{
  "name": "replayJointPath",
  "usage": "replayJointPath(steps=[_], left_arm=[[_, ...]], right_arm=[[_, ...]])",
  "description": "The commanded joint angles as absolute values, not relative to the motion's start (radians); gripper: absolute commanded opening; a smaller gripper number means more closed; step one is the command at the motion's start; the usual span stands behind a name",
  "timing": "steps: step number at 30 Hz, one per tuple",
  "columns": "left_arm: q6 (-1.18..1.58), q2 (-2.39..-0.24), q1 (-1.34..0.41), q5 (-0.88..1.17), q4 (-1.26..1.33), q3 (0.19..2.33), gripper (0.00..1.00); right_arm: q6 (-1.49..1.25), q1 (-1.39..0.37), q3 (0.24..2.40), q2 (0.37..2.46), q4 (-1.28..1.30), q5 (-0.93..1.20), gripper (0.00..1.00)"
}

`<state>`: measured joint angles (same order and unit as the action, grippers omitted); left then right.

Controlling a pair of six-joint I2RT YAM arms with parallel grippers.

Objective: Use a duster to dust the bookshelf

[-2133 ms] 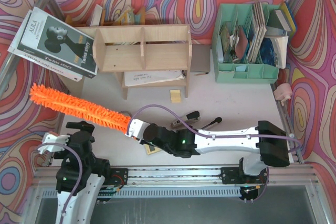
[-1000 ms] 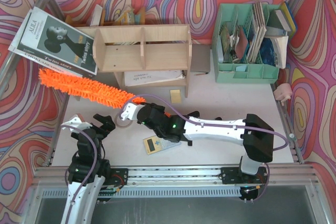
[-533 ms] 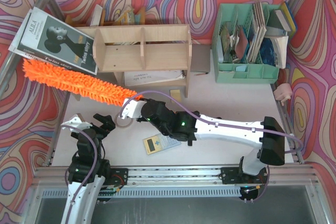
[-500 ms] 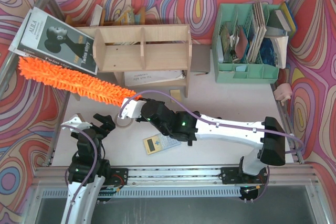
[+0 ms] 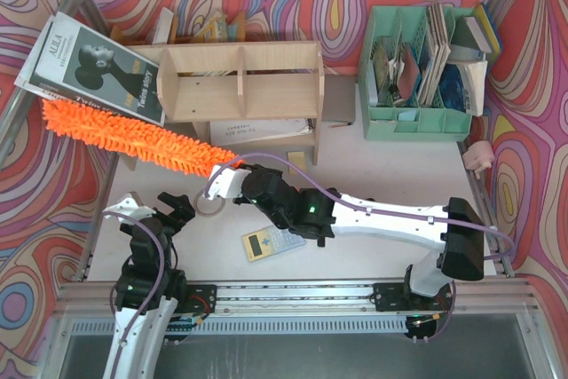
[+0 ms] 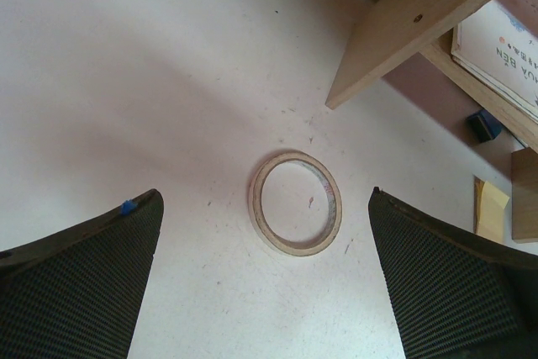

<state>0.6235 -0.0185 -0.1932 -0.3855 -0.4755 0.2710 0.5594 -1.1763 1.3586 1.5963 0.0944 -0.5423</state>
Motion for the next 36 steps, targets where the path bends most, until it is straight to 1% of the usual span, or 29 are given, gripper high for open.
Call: replayJointPath(steps=[1,4,9,13,19,24,29,36], left_arm=[[0.607,-0.014,-0.189,-0.377,-0.451,0.251,0.98],[0.607,-0.014,-0.189,-0.376,-0.448,0.250,0.99],[0.606,-0.023,-0.189,-0.372,-0.440,0.249,0.99],[0.605,-0.028,-0.189,-0.377,-0.440,0.250,0.99],[0.607,-0.026,-0.189,-0.383,-0.445,0.251,0.99],[0.607,-0.033,-0.189,-0.386,-0.441,0.252,0.98],[0.607,-0.043,-0.189,-0.387,-0.438,0.253,0.98],[0.605,-0.064,-0.189,-0.380,-0.425,0.253,0.99]], right_arm=[[0.512,-1.163,1.305,1.516,0.097,-0.613,0.00],[0.488,-1.163,1.260,1.478,0.139,-0.623,0.00],[0.444,-1.163,1.245,1.457,0.180,-0.626,0.00],[0.480,-1.162,1.297,1.467,0.168,-0.622,0.00],[0.542,-1.166,1.428,1.505,0.132,-0.581,0.00],[0.585,-1.167,1.463,1.539,0.094,-0.581,0.00],[0.583,-1.167,1.419,1.528,0.098,-0.581,0.00],[0.493,-1.167,1.313,1.441,0.162,-0.593,0.00]])
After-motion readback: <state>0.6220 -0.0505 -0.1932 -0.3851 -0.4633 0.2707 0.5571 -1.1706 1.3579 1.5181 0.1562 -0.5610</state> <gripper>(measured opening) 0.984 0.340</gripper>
